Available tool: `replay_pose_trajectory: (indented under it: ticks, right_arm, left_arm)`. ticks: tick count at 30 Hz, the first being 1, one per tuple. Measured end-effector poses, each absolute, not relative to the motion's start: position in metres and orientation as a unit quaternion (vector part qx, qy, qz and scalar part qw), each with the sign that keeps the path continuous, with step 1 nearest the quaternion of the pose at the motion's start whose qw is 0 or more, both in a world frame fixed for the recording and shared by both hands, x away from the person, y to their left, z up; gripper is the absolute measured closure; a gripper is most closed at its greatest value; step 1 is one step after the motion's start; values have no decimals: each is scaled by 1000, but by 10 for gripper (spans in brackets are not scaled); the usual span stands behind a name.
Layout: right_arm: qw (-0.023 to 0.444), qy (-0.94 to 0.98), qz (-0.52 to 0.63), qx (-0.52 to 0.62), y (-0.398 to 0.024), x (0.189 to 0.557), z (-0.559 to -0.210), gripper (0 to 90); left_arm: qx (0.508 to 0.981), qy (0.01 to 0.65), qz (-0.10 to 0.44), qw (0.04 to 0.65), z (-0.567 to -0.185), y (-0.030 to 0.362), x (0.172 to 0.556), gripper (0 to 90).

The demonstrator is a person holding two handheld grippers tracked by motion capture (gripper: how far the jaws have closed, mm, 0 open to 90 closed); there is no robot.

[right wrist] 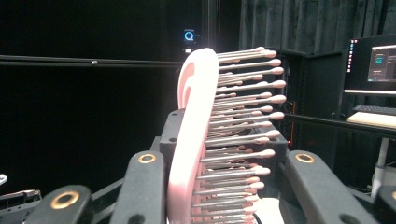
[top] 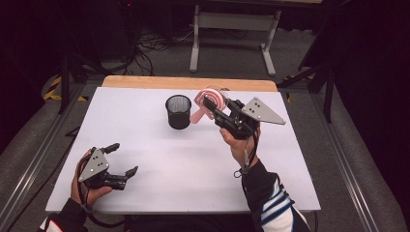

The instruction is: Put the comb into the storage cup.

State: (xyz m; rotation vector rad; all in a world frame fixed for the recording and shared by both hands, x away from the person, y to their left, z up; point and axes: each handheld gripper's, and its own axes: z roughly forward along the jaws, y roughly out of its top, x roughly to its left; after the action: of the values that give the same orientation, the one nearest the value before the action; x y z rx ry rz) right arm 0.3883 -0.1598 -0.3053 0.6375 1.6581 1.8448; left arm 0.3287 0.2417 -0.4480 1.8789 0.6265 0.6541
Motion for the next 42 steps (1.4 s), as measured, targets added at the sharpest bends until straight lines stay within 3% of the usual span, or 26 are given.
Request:
replay_pose_trajectory:
  ticks: [42]
  right_arm:
    - [307,620,679,244,-135,422,-290,641]
  left_arm:
    - [782,254,265,503,-448,239,328,47]
